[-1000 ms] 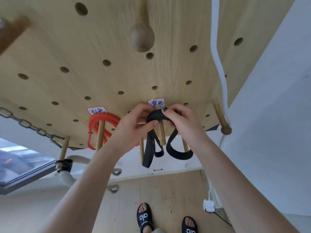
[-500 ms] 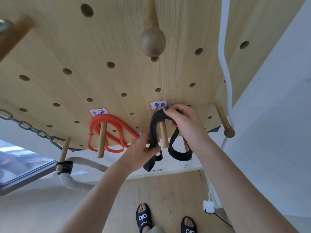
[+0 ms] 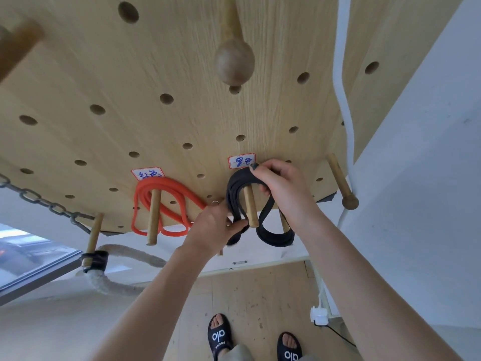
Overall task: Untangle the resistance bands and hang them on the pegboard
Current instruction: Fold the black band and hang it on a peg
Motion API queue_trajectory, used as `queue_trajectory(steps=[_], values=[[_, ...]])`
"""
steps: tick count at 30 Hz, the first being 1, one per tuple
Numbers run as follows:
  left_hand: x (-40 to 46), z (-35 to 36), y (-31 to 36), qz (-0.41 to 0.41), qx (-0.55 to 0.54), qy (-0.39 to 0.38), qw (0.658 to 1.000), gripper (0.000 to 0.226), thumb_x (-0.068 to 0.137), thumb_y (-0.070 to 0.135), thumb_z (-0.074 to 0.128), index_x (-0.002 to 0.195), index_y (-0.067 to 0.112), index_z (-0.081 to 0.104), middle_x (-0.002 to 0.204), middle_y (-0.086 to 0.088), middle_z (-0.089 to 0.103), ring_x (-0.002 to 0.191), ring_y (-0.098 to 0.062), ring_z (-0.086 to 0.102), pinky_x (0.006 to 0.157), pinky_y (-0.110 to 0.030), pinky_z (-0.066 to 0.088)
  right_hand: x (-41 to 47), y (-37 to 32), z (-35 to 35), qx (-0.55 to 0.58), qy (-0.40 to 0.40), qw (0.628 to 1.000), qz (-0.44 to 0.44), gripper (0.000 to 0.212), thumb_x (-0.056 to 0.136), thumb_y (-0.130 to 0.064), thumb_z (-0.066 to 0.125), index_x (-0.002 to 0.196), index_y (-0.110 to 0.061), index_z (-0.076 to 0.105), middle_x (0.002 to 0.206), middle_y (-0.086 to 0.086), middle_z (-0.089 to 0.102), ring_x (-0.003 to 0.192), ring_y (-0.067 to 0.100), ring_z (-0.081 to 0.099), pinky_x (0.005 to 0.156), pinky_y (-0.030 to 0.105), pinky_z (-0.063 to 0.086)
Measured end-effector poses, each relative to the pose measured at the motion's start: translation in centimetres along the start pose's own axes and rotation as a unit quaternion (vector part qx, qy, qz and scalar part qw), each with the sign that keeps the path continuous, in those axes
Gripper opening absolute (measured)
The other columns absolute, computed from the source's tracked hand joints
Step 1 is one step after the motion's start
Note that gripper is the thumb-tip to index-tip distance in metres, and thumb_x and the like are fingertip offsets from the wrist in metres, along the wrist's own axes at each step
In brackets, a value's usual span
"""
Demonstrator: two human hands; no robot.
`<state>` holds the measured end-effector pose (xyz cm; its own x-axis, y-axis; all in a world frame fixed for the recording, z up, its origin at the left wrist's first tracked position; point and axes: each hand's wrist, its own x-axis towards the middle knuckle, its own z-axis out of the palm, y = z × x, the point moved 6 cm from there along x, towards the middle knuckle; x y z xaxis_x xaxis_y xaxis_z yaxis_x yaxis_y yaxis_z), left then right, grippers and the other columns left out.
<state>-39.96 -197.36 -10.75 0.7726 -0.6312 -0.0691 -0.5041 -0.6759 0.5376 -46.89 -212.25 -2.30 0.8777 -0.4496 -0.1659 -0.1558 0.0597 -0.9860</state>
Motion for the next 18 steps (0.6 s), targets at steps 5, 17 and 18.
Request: queue_trajectory(steps=[5,17,18], values=[[-0.6,-0.2,-0.1,0.013,0.064,0.047,0.997,0.045,0.088,0.03,0.075,0.126,0.014,0.058,0.091,-0.011,0.065,0.079,-0.031,0.067,0.067,-0.04,0.057,-0.1,-0.1,0.0,0.011,0.0,1.0,-0.006,0.021,0.098,-0.021,0.065,0.08,-0.008,0.065,0.057,-0.009,0.051,0.053,0.0,0.049,0.055,0.007,0.038],[-1.9,-6.9,4.4,0.08,-0.061,0.185,0.978,0.03,0.092,0.02,0.073,0.116,0.018,0.053,0.104,0.004,0.058,0.06,-0.008,0.066,0.061,-0.034,0.055,0.1,-0.3,0.2,-0.01,-0.016,1.0,-0.016,0.023,0.099,-0.019,0.063,0.078,-0.011,0.064,0.053,-0.018,0.052,0.052,-0.004,0.051,0.055,0.005,0.038],[-1.8,-7.2,4.8,0.087,-0.067,0.19,0.976,0.031,0.092,0.019,0.072,0.118,0.019,0.054,0.106,0.005,0.056,0.06,-0.008,0.066,0.06,-0.035,0.056,0.1,-0.3,0.2,-0.014,-0.015,1.0,-0.019,0.022,0.099,-0.019,0.064,0.079,-0.011,0.064,0.052,-0.019,0.053,0.052,-0.004,0.051,0.055,0.005,0.037]])
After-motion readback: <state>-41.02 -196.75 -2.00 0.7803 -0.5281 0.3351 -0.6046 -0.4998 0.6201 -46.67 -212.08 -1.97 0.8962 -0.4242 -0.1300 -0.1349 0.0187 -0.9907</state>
